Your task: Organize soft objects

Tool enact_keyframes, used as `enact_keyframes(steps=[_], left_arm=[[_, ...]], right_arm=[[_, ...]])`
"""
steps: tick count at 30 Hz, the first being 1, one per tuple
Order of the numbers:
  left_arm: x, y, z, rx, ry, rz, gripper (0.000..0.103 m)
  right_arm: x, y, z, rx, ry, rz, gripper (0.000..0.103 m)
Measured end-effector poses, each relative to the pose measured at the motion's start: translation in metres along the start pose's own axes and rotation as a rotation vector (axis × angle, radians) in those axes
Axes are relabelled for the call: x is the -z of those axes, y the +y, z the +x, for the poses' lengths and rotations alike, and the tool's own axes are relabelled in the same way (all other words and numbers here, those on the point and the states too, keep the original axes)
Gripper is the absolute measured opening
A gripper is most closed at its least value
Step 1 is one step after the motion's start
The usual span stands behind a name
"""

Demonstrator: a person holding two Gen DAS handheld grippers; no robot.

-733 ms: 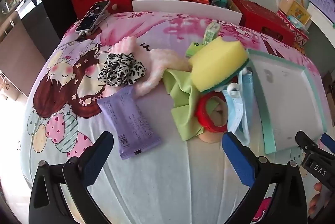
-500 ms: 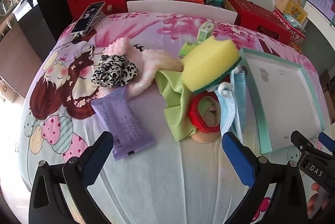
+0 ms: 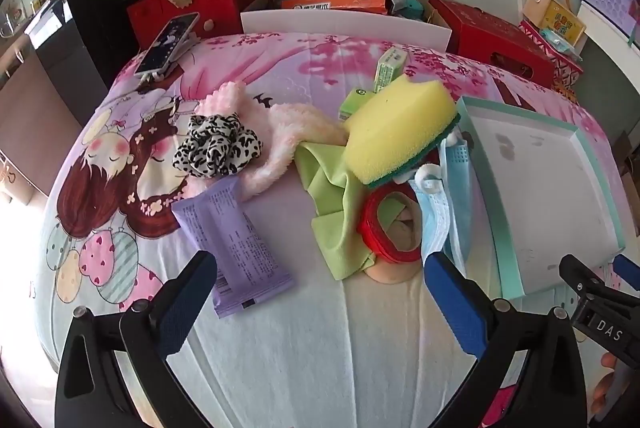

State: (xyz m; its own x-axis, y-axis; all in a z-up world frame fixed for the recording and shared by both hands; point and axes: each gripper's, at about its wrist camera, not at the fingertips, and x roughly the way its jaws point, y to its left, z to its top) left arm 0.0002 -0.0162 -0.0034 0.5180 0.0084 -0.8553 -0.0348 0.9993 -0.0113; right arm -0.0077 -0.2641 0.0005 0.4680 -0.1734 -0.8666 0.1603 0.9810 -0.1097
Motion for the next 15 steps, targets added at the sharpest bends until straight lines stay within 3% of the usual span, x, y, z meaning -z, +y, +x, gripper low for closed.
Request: enact_keyframes(steps=[15], left_arm=[[0.0003, -0.0051, 0.001, 0.034, -0.02, 0.007, 0.103]], right_arm=[[0.0002, -0.0004, 0.0008, 0.0, 0.003, -0.001, 0.103]])
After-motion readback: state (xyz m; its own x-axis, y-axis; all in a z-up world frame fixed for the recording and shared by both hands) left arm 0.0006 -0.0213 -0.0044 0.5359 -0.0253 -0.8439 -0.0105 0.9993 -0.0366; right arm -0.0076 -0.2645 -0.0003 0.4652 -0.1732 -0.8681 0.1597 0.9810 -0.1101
